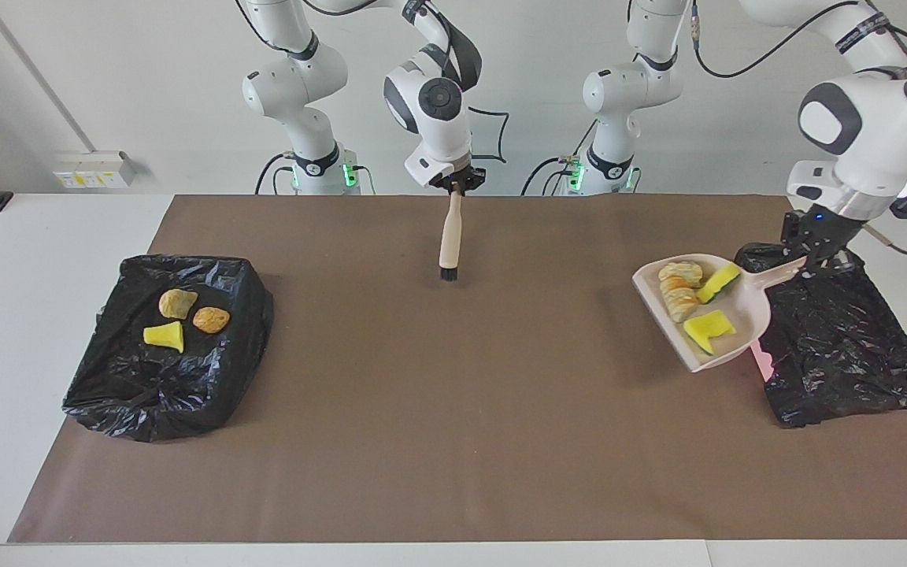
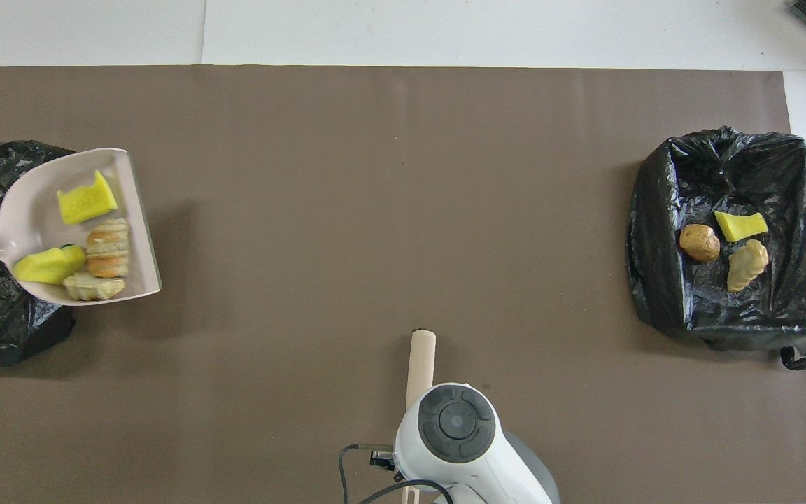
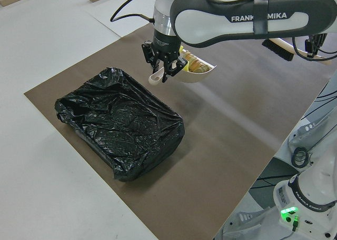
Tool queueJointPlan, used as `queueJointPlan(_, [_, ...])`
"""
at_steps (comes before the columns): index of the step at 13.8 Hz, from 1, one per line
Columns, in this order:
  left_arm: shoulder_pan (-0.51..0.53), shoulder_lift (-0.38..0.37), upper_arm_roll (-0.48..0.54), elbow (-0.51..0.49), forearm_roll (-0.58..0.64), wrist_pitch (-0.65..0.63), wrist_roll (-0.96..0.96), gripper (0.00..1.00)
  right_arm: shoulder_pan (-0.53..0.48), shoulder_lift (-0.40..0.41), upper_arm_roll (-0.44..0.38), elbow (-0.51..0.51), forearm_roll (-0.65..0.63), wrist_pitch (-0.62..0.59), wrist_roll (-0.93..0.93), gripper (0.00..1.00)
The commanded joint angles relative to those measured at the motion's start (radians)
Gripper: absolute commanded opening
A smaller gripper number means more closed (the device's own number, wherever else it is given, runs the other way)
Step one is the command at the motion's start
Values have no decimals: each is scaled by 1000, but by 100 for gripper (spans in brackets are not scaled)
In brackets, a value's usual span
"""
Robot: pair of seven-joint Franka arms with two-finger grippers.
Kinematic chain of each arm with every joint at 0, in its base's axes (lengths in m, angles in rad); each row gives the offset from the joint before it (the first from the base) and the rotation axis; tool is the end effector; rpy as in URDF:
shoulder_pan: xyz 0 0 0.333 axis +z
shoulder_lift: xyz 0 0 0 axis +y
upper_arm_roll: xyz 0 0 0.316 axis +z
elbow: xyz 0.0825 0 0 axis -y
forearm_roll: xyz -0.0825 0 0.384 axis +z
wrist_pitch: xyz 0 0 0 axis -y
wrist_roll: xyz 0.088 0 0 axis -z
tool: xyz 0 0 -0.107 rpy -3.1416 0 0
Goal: Sweep and dump trash in bin
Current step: 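Tilt the dustpan over the bin with the left gripper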
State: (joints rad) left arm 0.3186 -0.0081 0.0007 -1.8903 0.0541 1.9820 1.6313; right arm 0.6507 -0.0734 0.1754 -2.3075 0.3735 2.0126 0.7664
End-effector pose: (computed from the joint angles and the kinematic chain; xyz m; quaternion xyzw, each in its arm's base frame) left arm 0.5392 0.1818 0.5129 -0.7853 0.6165 -0.0070 0.0555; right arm 0.3076 0.3657 0.3614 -0.9800 0.0692 0.1843 0.0286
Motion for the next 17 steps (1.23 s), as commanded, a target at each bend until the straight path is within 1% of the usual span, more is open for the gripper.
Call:
queueJointPlan(1, [164,54,-18,133,7,-34,15,0,20,18,-2,-24,22,60,7,0])
queueJointPlan(2, [222,66,-18,160,10,-29,13,0,21,17,-2,-41,22,70,-10,0])
queueJointPlan(3, [259,74,-16,186,12,-20,12,0,21,11,-2,-64,22,89,-27,0])
queueJointPlan(4, [290,86,-7,197,21,-17,9,0,21,7,-2,-70,22,101,-45,0])
queueJointPlan(5, [301,100,4,232,50,-5,9,0,21,9,-2,-70,15,103,-50,0])
queueJointPlan(6, [303,118,19,256,99,0,-1,0,21,7,-2,-70,-1,98,-53,0])
queueJointPlan(8, [313,119,33,257,153,11,-33,0,23,1,-2,-82,-31,100,-56,0])
queueJointPlan(9, [313,119,42,255,212,6,-36,0,21,1,-2,-82,-41,100,-56,0])
queueJointPlan(10, [304,109,41,241,286,-9,-39,0,21,1,-2,-84,-45,100,-56,0])
queueJointPlan(11, [300,94,42,206,311,-6,-44,0,21,0,-2,-85,-51,100,-56,0])
queueJointPlan(13, [284,94,39,201,360,17,-70,0,21,3,-2,-85,-53,101,-50,0])
queueJointPlan(14, [245,99,39,200,418,29,-89,0,18,7,-2,-84,-51,100,-50,5])
queueJointPlan(15, [220,99,39,197,461,23,-126,0,7,17,-2,-75,-53,94,-62,51])
queueJointPlan(16, [212,99,39,197,479,18,-160,0,7,18,-2,-63,-53,84,-64,100])
queueJointPlan(17, [212,100,39,200,486,26,-166,0,7,18,-2,-50,-53,83,-74,100])
